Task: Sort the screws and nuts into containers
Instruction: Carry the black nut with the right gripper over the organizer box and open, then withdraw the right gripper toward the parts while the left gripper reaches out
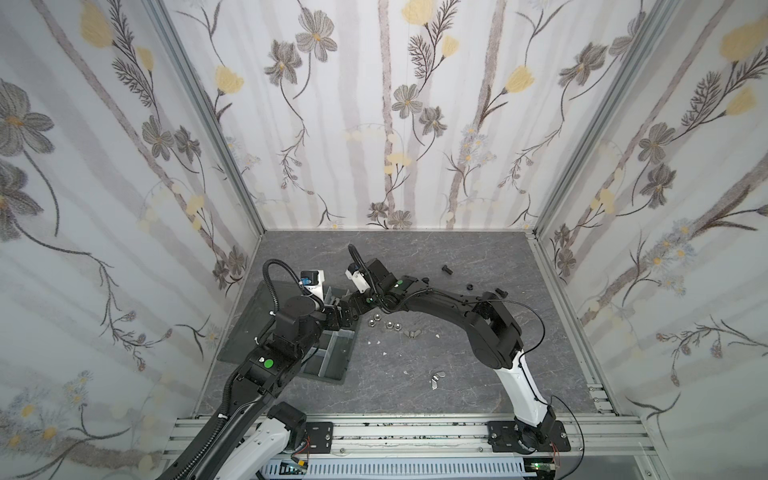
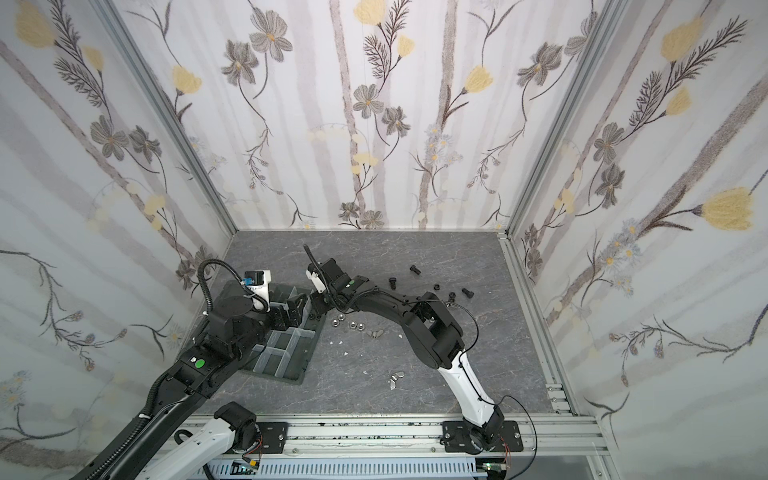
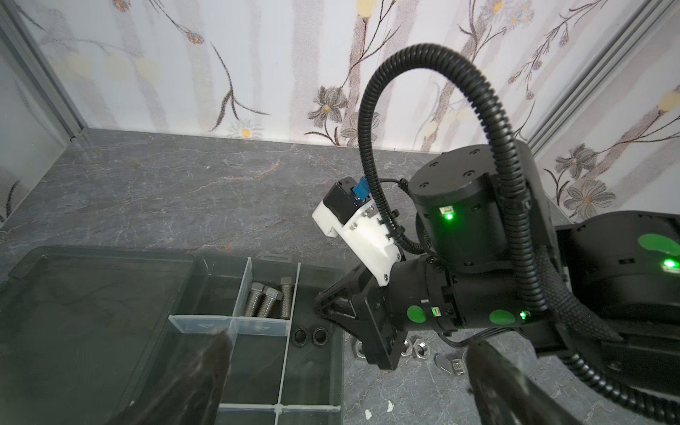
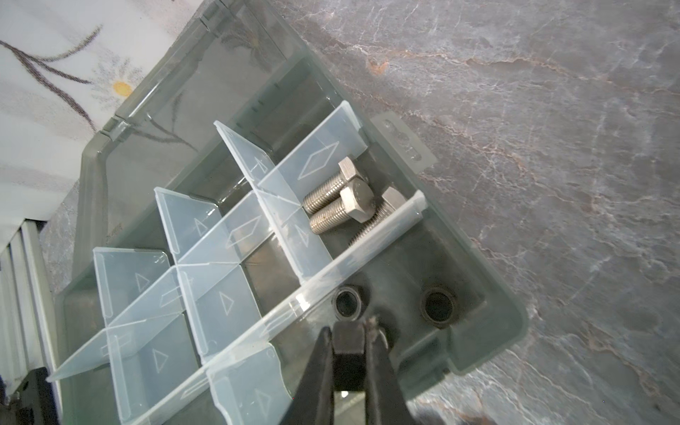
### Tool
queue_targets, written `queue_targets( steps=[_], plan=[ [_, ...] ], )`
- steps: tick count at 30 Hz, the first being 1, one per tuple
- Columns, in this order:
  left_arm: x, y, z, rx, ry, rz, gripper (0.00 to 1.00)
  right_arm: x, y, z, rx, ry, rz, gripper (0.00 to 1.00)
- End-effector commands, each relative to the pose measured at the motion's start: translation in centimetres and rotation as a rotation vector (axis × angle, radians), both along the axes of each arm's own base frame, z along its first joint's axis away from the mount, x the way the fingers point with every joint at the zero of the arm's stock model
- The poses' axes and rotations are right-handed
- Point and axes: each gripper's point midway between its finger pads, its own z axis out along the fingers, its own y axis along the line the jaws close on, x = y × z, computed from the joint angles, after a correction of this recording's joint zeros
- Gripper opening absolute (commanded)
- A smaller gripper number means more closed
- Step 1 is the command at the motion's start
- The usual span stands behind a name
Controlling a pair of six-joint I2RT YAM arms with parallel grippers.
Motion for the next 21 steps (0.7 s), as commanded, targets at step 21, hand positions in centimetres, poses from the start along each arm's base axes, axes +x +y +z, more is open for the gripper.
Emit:
queue_targets(
  steps=[21],
  plan=[
    [1.5,-1.5,-1.3,0.052,0.089,-0.037,1.00,1.9,-4.2,3.3,0.048,-0.053,-0.103,0.35]
  ],
)
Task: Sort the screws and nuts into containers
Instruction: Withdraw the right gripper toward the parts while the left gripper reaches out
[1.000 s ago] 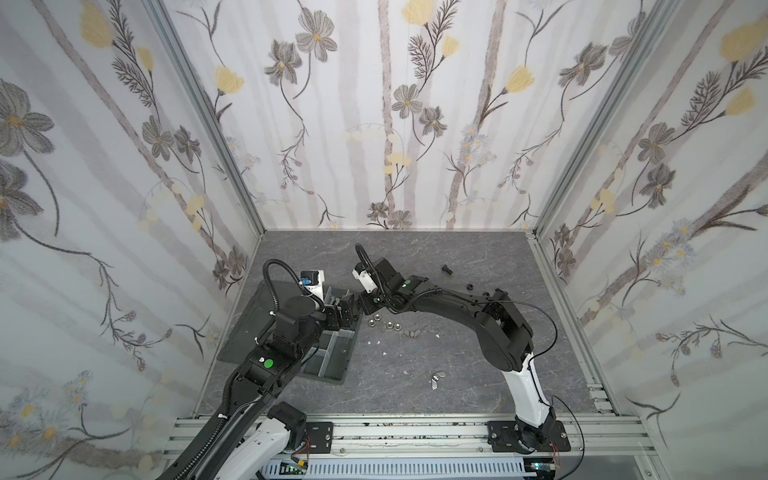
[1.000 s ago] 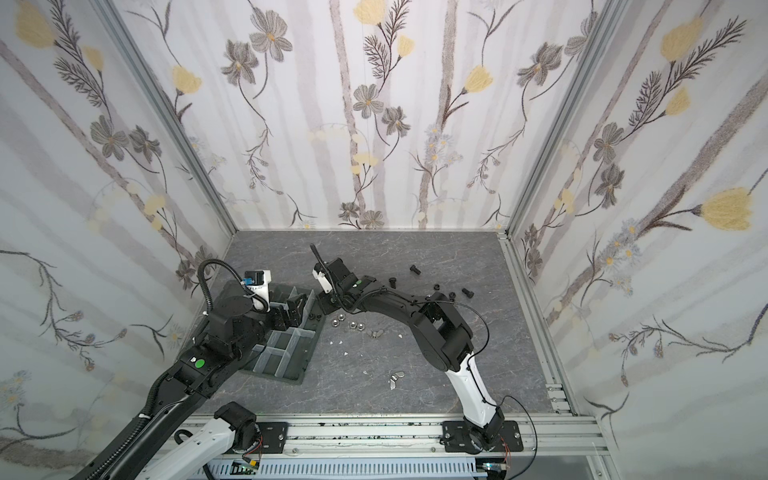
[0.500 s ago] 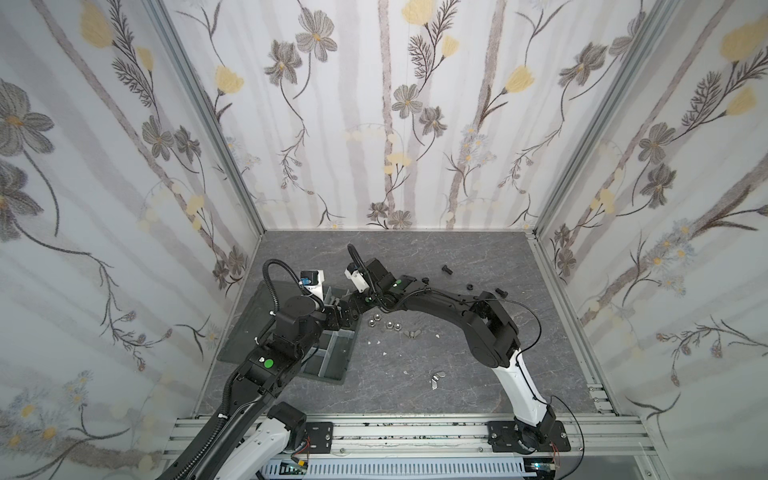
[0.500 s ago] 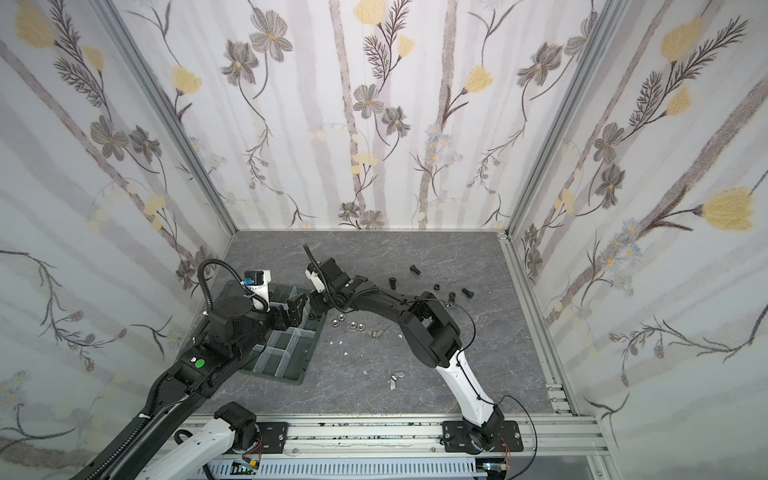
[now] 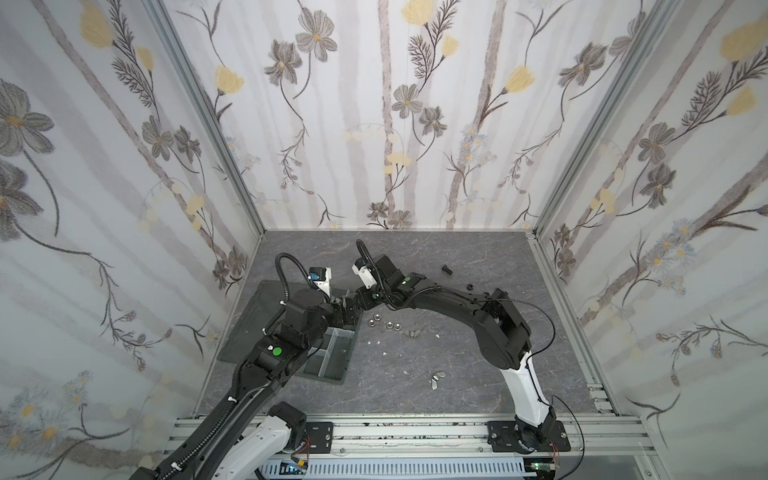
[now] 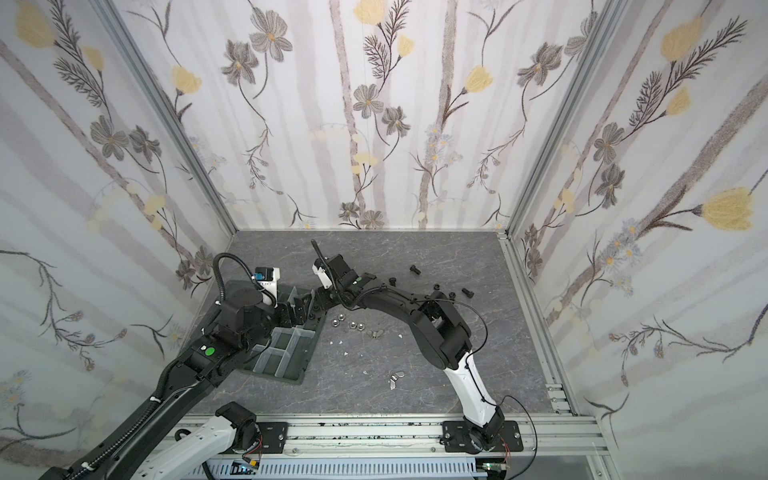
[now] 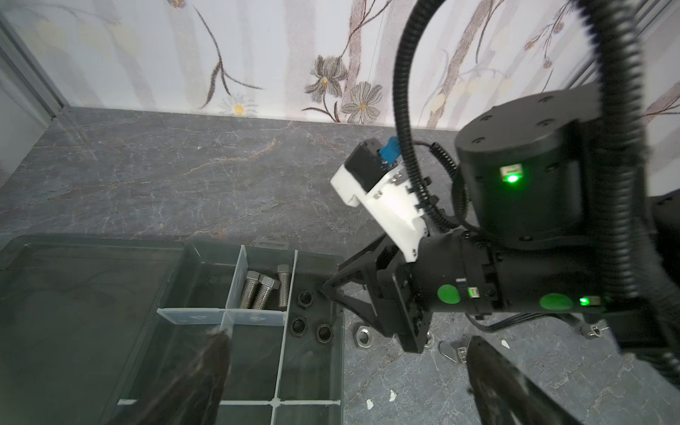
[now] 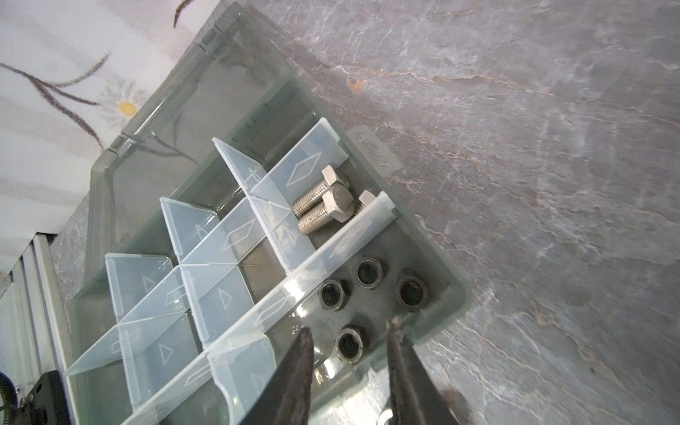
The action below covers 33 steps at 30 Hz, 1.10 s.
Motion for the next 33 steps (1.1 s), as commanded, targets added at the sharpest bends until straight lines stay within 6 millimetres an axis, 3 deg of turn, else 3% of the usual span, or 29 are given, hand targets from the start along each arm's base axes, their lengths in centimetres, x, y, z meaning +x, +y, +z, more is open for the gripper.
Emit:
queue_targets(
  steps=[1,3,11,19,30,31,33],
  plan=[
    [0.4,-0.5,0.4,0.013,0.010,-0.017,1.00,0.5,-1.5,2.0,0.043,-0.047,-0.047,0.36],
    [0.7,-1.2,0.6,0.009,0.020,-0.036,1.00,1.8,-4.5,2.7,0.065,-0.054,-0.109,0.36],
    [2.0,-4.5,0.5,0.045,0.073,-0.098,1.00,2.1,-14.2,4.2,0.154,-0.058,-0.291,0.35],
    [3.9,-9.4,0.5,0.098,0.091,-0.161,1.00,1.0,-21.5,5.8,0.295,-0.070,-0.449,0.36],
    [6.9,-17.2,-4.1,0.184,0.178,-0.246,0.96,-1.1,-31.6,5.1,0.377,-0.095,-0.717,0.42],
    [7.6,-18.4,-3.3,0.175,0.162,-0.255,0.95,-1.4,-32.4,5.0,0.377,-0.103,-0.741,0.44],
    [8.2,-19.9,-4.0,0.186,0.170,-0.276,0.93,-1.9,-33.6,4.7,0.378,-0.112,-0.774,0.47]
  ],
)
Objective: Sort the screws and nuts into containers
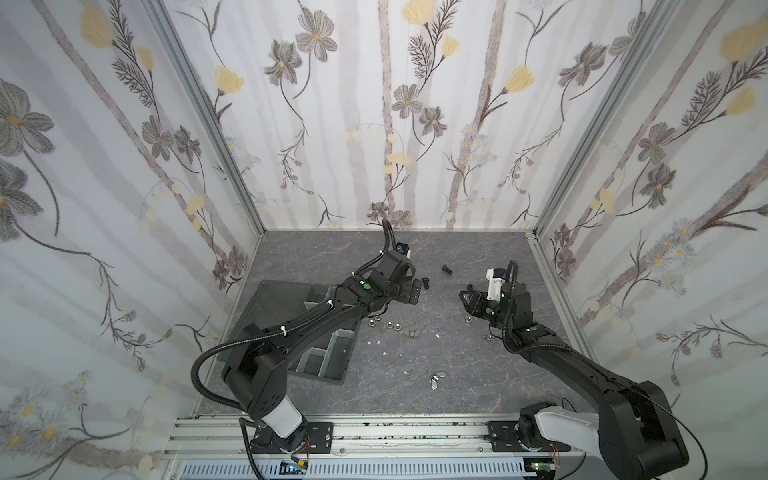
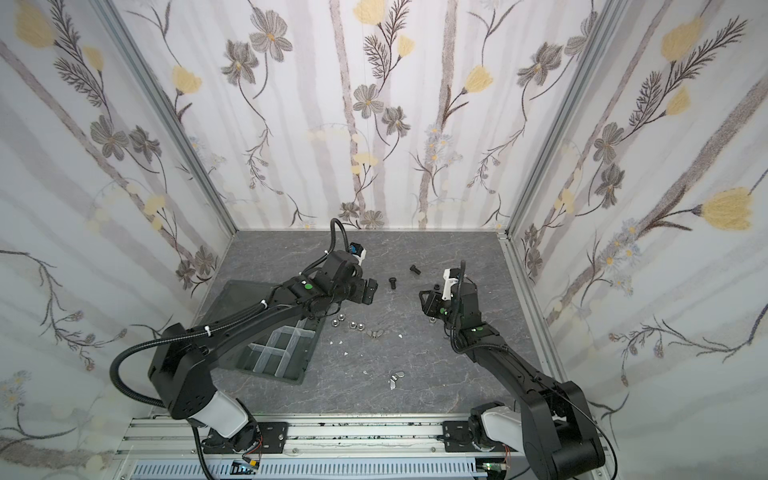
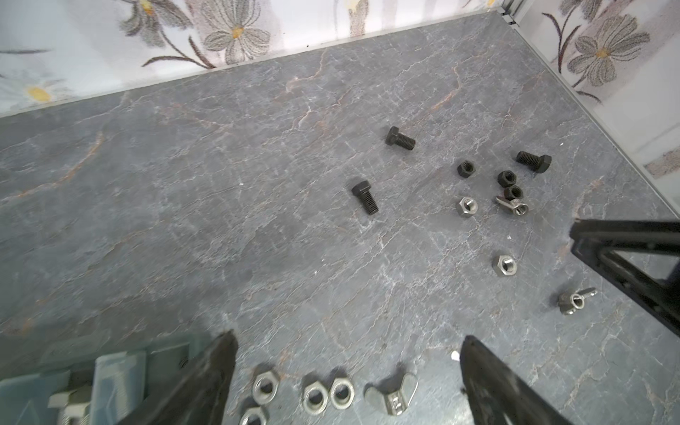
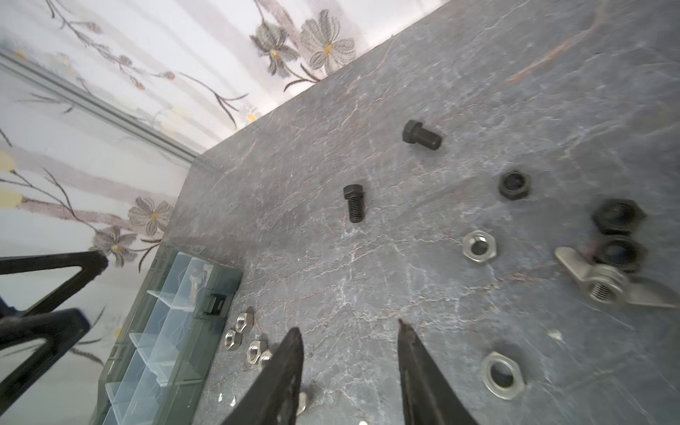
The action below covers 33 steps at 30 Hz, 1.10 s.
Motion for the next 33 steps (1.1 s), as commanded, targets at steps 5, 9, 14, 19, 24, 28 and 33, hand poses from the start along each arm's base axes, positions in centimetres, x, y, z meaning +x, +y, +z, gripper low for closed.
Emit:
queue_targets(
  steps=[5,9,14,19,24,28,33],
  plan=[
    [2.5,-5.0,-1.2,0.038,-0.016,-0.055,0.87,-1.2,-2.8,0.0,0.030,-0.033,-0.090,0.49],
    [3.8,-7.4,-2.4,0.044,-0.011,-0.072,0.83,-1.7,-4.1,-0.7,0.031,-0.031,-0.126,0.55],
    [4.8,-10.6,-4.6,0.051,-0.012,-0.111,0.78,-1.7,-5.5,-1.0,0.052,-0.022,-0.191,0.58],
    [5.9,-13.0,-6.9,0.045,0.011,-0.138,0.75,-1.8,-7.4,-0.6,0.057,-0.040,-0.274,0.66],
    [7.0,-15.3,-8.7,0.018,0.008,-0.155,0.70,-2.0,-9.1,0.0,0.064,-0.070,-0.356,0.70],
    [7.5,-17.5,-9.9,0.004,-0.003,-0.184,0.66,-2.0,-9.6,0.5,0.066,-0.083,-0.376,0.70],
    [8.2,-19.5,-10.9,-0.019,-0.010,-0.210,0.59,-2.0,-10.0,0.5,0.066,-0.086,-0.386,0.70]
  ],
)
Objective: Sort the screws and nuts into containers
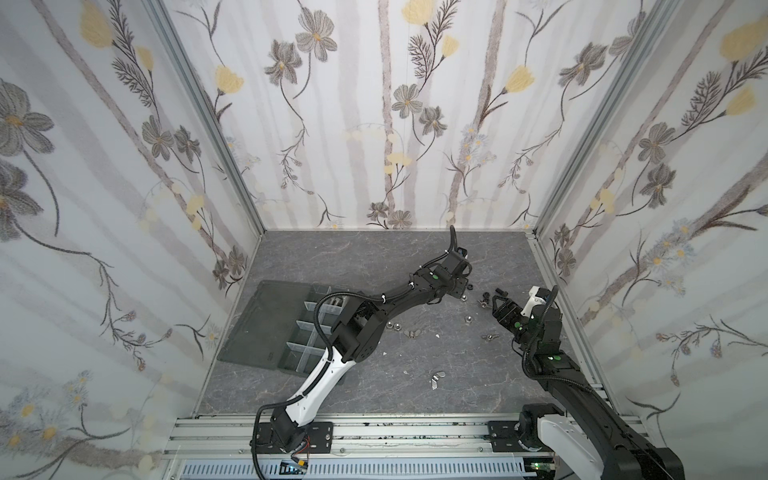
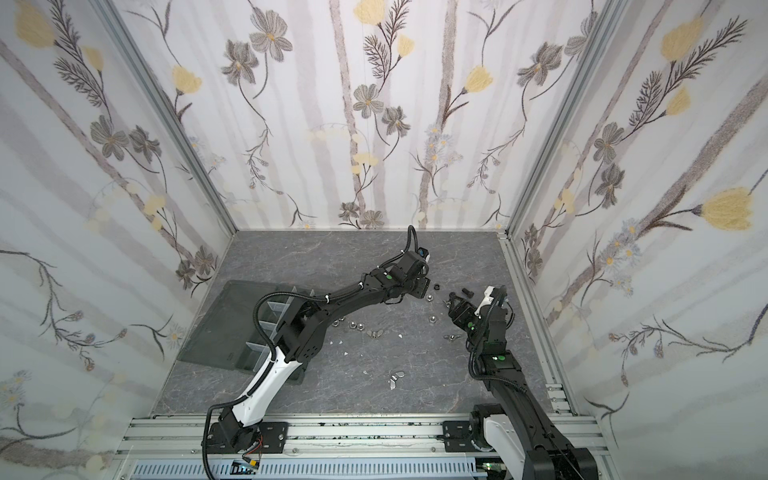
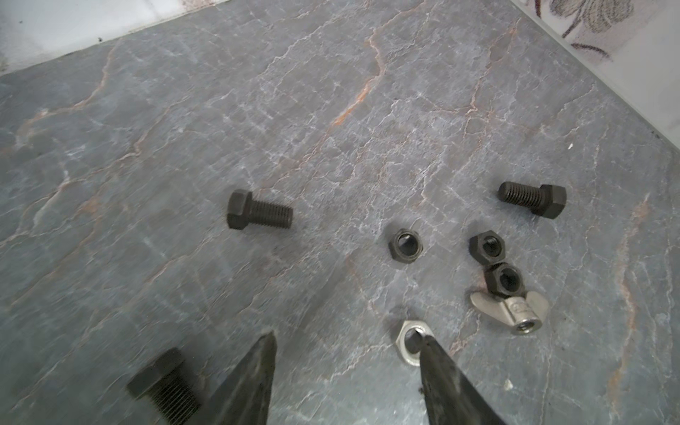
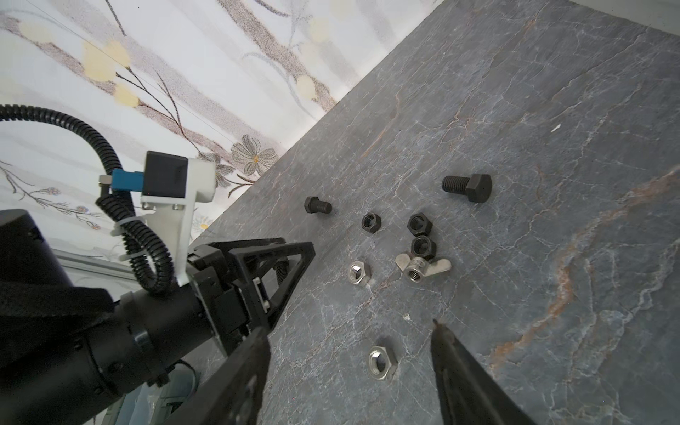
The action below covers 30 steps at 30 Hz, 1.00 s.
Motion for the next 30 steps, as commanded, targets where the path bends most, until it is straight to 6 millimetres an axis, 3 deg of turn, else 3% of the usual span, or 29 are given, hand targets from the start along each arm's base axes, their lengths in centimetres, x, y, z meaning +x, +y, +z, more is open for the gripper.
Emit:
queue_targets(
  steps=[1,7,17,30],
  plan=[
    [0.7,-1.4,0.4,-0.040,-0.026,-0.020,0.58,0.2,-0.4,0.6,0.003,-0.026,-0.024,0.70],
    [1.3,-2.5,-0.5,-0.063,-0.051,-0.021,0.53,0.2,-0.3,0.3,0.006,-0.019,-0.016,0.70],
    [1.1,-5.2,-2.9,-0.059,-0.063,-0.067,0.53,0.3,-0.2,0.0,0.009,-0.012,-0.009,0.71],
    [1.8,-5.9,-5.6,-0.067,-0.040,-0.017,0.52,0.1,-0.1,-0.2,0.013,-0.012,-0.004,0.71]
  ],
)
